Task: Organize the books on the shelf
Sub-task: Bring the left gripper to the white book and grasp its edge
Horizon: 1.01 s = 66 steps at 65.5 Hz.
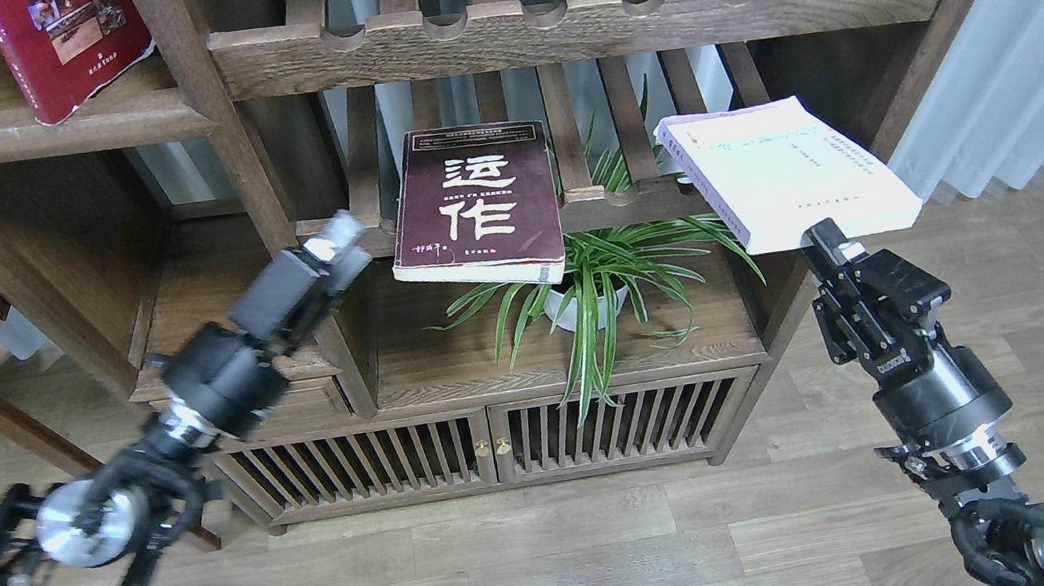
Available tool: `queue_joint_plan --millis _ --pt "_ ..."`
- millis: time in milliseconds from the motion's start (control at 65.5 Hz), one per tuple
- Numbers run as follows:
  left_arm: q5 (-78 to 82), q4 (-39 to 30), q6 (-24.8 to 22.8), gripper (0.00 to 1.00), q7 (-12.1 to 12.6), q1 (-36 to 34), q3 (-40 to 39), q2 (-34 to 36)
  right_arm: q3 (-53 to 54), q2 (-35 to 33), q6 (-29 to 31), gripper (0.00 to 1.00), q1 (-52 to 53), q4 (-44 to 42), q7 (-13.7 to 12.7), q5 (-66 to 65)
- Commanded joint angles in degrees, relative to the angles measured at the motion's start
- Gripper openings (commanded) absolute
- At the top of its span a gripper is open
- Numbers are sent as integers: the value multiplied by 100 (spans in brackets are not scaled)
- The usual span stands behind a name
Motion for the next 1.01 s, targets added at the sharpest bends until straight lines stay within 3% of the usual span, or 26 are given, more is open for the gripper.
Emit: queue_joint_plan --millis 0,580,992 --pt "-210 61 75 100 -2 21 270 -50 -54 -10 0 0 -23 0 2 2" --pt "-738 439 172 98 -2 -32 1280 -50 -950 -1 0 0 -93 167 2 -25" --pt "-764 791 190 95 -2 -181 1387 -50 -1372 -19 0 0 -163 281 2 -95"
